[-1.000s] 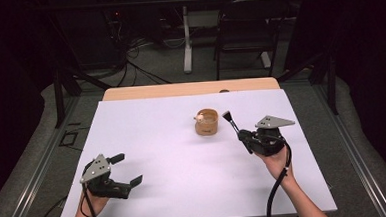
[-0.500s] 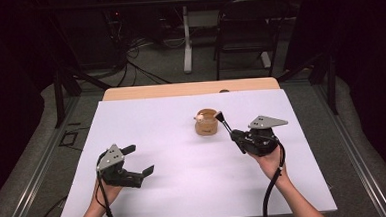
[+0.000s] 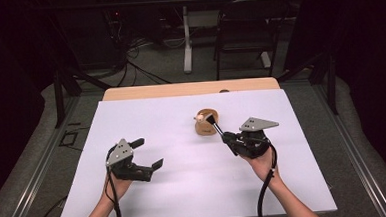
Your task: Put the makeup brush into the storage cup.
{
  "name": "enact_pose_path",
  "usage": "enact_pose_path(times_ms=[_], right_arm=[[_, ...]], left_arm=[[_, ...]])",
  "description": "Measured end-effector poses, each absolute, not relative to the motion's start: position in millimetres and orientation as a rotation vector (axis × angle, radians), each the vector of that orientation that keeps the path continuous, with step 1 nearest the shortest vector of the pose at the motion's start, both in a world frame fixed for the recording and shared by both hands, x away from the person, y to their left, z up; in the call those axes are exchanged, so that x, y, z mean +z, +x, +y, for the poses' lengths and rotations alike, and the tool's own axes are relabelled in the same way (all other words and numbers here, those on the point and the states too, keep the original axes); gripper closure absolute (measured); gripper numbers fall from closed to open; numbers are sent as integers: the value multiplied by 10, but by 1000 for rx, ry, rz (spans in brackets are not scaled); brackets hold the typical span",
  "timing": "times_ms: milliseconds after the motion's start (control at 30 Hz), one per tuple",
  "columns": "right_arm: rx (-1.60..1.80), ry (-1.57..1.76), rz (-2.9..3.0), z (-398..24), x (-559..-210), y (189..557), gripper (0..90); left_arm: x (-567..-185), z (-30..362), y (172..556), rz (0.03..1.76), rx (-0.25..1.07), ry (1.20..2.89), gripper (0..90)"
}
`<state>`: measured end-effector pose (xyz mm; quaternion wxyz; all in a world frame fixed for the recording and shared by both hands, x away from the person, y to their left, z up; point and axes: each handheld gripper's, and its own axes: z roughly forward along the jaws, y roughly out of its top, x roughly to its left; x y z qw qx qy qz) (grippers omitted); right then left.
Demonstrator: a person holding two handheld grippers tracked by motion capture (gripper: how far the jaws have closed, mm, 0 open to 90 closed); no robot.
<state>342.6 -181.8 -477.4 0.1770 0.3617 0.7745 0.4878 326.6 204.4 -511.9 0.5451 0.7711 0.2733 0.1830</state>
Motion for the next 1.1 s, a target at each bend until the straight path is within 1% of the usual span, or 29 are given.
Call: enact_pose_path(times_ms=[267, 500, 600, 767, 900, 933, 967, 1100], right_arm=[[1404, 990, 2204, -1691, -4779, 3419, 794], [1409, 962, 2220, -1596, -4775, 3405, 794], [1417, 950, 2223, -1558, -4775, 3397, 794], [1427, 927, 2231, -1485, -4760, 3384, 794], [1434, 911, 2241, -1430, -4762, 3380, 794], [1436, 906, 2242, -1414, -4763, 3377, 794], [1439, 902, 2246, -1397, -4766, 3375, 794], [1437, 891, 2263, -1343, -4791, 3374, 794]], left_arm=[[-5126, 1849, 3340, 611, 392, 1851, 4], [-5135, 1717, 3405, 619, 374, 1849, 4], [-5132, 1663, 3429, 611, 339, 1855, 6], [-5129, 1581, 3449, 633, 315, 1840, 39], [-5136, 1522, 3477, 624, 290, 1843, 19], [-5136, 1503, 3486, 620, 274, 1841, 26], [-5135, 1473, 3485, 630, 291, 1842, 36], [-5147, 1392, 3514, 616, 243, 1831, 88]])
